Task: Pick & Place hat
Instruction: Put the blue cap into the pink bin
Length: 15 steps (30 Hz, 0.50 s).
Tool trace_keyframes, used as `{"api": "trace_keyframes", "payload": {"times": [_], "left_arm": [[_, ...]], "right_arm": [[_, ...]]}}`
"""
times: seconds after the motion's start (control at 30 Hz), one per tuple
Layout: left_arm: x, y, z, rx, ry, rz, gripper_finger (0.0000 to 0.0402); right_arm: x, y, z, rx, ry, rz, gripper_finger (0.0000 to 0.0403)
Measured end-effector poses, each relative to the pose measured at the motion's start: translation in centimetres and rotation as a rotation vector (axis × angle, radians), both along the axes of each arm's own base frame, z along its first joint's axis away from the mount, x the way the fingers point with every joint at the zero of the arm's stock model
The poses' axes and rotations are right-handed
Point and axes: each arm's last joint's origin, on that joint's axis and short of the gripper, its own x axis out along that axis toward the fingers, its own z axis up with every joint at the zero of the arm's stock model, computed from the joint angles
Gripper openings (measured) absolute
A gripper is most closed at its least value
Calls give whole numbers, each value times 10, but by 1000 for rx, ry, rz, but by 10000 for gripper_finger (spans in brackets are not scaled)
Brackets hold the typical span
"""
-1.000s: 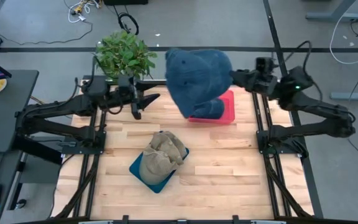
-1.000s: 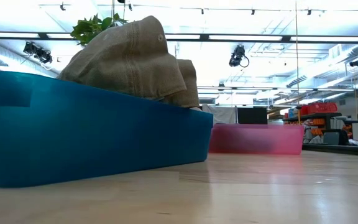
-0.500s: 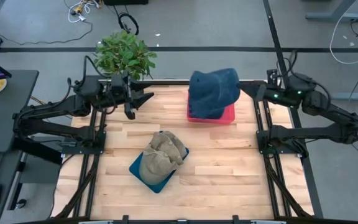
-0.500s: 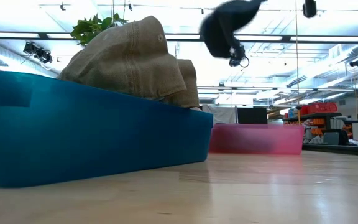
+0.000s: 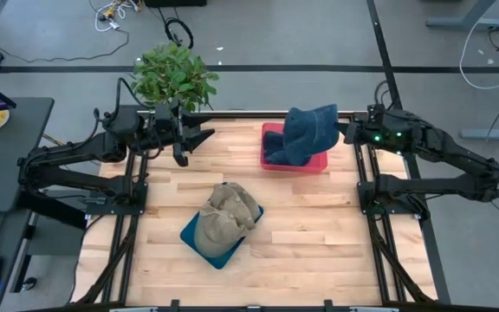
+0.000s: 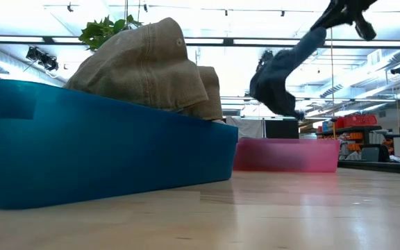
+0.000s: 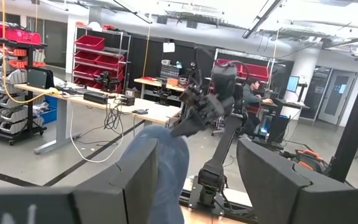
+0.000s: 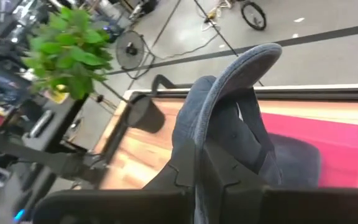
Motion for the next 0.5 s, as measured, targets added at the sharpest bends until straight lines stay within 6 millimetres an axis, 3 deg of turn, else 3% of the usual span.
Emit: {"api": "trace_keyframes", "payload": {"times": [0.17,0.5], "left_arm": [[0,0,0,3,1,1,220],[0,0,0,-5,-1,-11,220]], "right_arm": [[10,-12,-30,23,31,-38,6],[31,-34,-109,83,-96,-51,6]]}}
